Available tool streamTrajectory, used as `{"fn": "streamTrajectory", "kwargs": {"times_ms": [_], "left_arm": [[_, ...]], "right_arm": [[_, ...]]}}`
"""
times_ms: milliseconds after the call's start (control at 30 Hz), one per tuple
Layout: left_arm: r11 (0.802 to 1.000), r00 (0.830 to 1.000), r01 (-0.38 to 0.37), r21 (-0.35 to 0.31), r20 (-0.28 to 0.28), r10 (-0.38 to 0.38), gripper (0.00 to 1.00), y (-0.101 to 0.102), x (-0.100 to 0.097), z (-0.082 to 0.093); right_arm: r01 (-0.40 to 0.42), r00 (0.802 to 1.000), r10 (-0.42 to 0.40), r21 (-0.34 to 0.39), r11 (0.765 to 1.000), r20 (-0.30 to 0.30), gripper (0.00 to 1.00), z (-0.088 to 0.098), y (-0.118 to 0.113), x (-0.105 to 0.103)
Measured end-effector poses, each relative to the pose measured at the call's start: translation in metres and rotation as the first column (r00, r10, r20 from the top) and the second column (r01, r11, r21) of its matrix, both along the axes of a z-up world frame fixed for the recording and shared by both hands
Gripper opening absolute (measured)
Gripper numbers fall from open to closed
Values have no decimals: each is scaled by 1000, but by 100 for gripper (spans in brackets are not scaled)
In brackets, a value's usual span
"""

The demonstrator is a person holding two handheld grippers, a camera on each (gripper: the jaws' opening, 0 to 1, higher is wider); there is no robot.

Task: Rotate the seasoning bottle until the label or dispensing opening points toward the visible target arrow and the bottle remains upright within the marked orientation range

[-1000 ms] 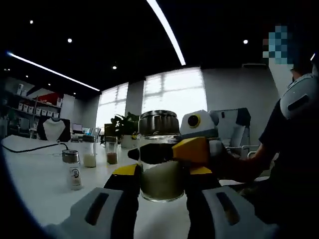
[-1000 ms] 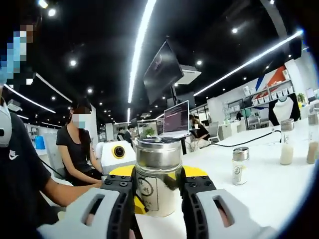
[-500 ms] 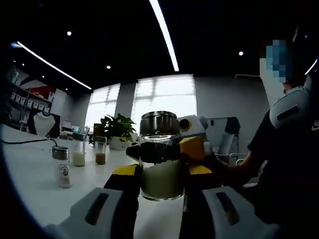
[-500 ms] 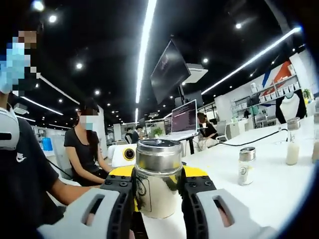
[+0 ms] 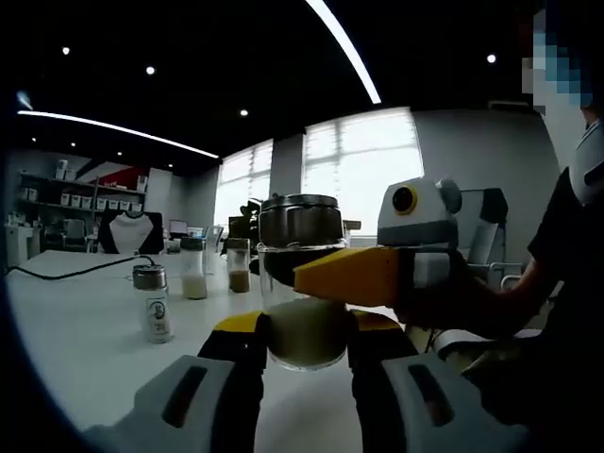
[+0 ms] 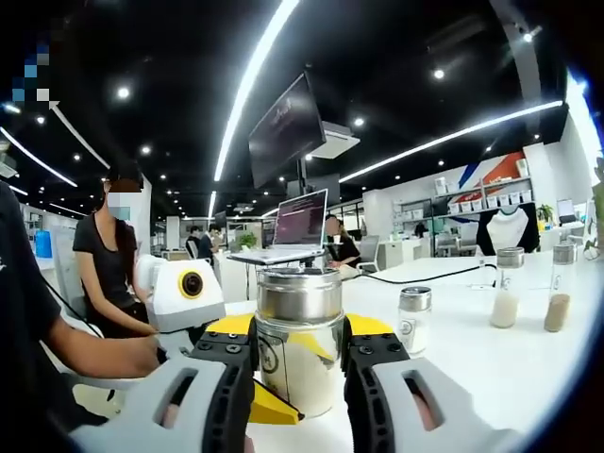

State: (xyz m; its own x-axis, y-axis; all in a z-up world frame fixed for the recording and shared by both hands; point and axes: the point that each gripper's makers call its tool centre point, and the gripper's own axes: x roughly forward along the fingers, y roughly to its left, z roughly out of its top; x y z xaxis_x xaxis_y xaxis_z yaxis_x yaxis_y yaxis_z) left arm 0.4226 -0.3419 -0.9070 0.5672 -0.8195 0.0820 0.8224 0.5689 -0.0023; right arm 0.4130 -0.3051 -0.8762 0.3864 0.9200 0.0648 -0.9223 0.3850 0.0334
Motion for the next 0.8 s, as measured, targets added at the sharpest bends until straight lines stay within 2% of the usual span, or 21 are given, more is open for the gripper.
{"fn": "streamTrajectory", "kwargs": {"times_ms": [100,200,400,533,633,800], "left_arm": [[1000,1000,-12,10,26,11,35,2,-1,2],[1000,1000,-6,-9,20,6,35,4,0,3],[1000,1000,4,2,16,-4,35,4,0,0],[999,1000,-1,49,30,0,35,6,1,-3],[996,1000,1,85,29,-4,35,6,1,-6],[997,999,-4,75,35,1,35,6,3,-5]], "right_arm": [[-23,1000,24,-12,1000,17,33,1,1,-2],[-29,999,31,-32,999,40,33,1,2,-2],[-51,999,51,-41,998,-1,32,-4,-1,-2],[-61,998,62,-63,996,2,32,-7,0,-3],[-65,998,64,-64,996,-24,31,-10,0,-2],[-44,999,45,-60,997,16,31,-8,0,-2]]}}
